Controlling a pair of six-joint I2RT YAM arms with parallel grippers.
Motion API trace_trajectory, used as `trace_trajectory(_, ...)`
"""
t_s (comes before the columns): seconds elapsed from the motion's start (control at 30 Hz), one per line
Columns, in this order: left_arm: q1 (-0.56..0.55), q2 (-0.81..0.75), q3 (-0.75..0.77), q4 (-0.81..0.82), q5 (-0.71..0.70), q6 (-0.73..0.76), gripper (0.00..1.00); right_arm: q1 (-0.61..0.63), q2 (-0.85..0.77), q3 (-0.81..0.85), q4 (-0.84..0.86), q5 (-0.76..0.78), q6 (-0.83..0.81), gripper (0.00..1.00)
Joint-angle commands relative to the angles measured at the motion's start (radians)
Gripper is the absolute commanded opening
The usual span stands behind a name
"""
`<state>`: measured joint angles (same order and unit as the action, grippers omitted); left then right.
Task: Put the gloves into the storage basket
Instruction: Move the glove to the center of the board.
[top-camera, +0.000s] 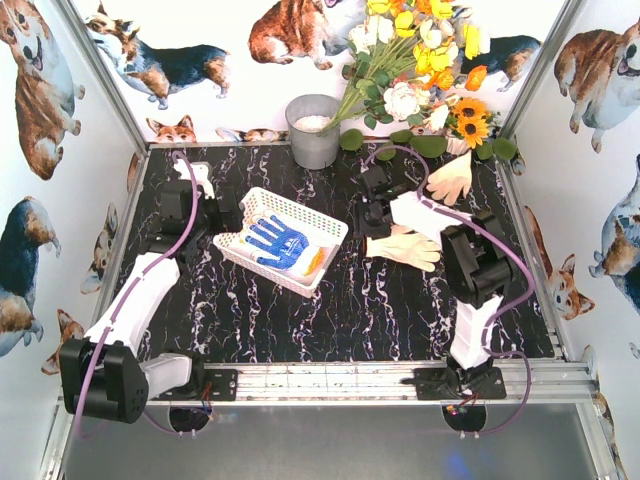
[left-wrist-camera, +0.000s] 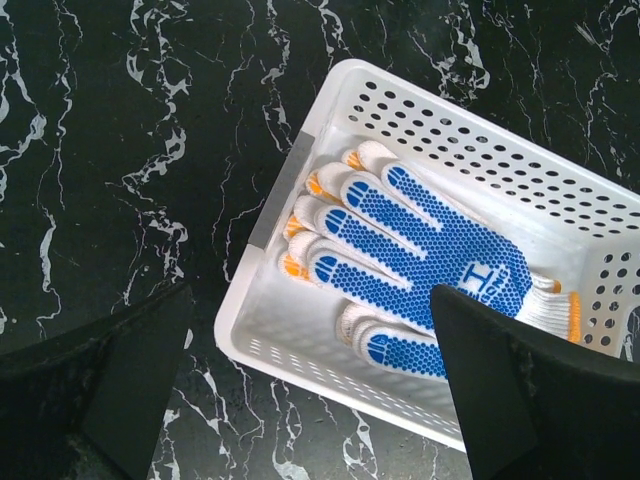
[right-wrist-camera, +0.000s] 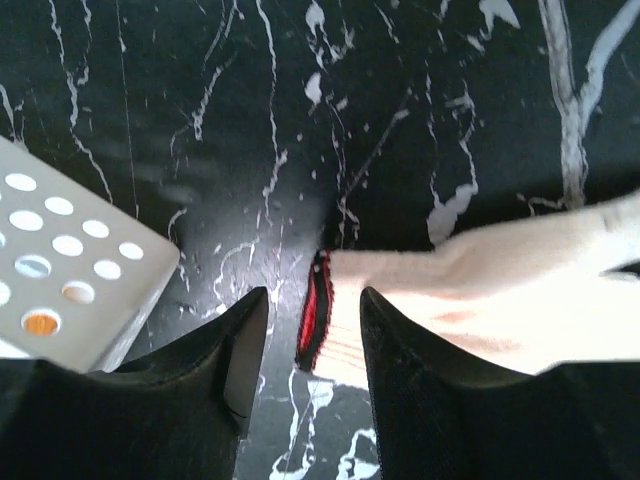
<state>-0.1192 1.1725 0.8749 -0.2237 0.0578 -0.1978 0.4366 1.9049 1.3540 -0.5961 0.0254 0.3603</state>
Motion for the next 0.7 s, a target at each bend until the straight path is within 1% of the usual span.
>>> trace_trajectory(0.0, 0.001, -0.018, -0.013, 0.019, 0.004, 0.005, 0.97, 0.014, 0.051, 0.077, 0.027, 0.058, -0.05, 0.43)
trace_trajectory(0.1, 0.001, -0.016, -0.011, 0.021, 0.002, 0.006, 0.96, 0.022, 0.077, 0.076, 0.024, 0.092, -0.064, 0.42)
trace_trajectory(0.17, 0.001, -0.014, -0.01, 0.023, 0.001, 0.006, 0.96, 0.032, 0.103, 0.079, -0.004, 0.141, -0.075, 0.38)
trace_trajectory(0.2, 0.002, -0.012, -0.009, 0.021, 0.001, 0.007, 0.95, 0.034, 0.113, 0.08, -0.038, 0.175, -0.066, 0.31)
trace_trajectory(0.3, 0.001, -0.013, -0.01, 0.02, 0.0, 0.008, 0.94, 0.034, 0.094, 0.034, -0.046, 0.197, -0.051, 0.14)
trace_trajectory(0.37, 0.001, -0.013, -0.011, 0.021, 0.003, 0.006, 0.94, 0.034, 0.047, -0.016, -0.035, 0.195, -0.045, 0.04)
trace_trajectory(0.4, 0.001, -0.013, -0.01, 0.023, 0.006, 0.005, 0.94, 0.034, 0.003, -0.045, -0.026, 0.189, -0.044, 0.0)
trace_trajectory(0.5, 0.001, -0.013, -0.008, 0.026, 0.017, 0.006, 0.92, 0.034, -0.103, -0.125, 0.008, 0.129, -0.061, 0.0)
trace_trajectory(0.6, 0.001, -0.016, -0.007, 0.029, 0.032, 0.005, 0.87, 0.045, -0.202, -0.191, 0.03, -0.004, -0.092, 0.0)
trace_trajectory(0.67, 0.001, -0.024, -0.009, 0.034, 0.044, 0.002, 0.84, 0.076, -0.259, -0.23, 0.028, -0.068, -0.118, 0.0)
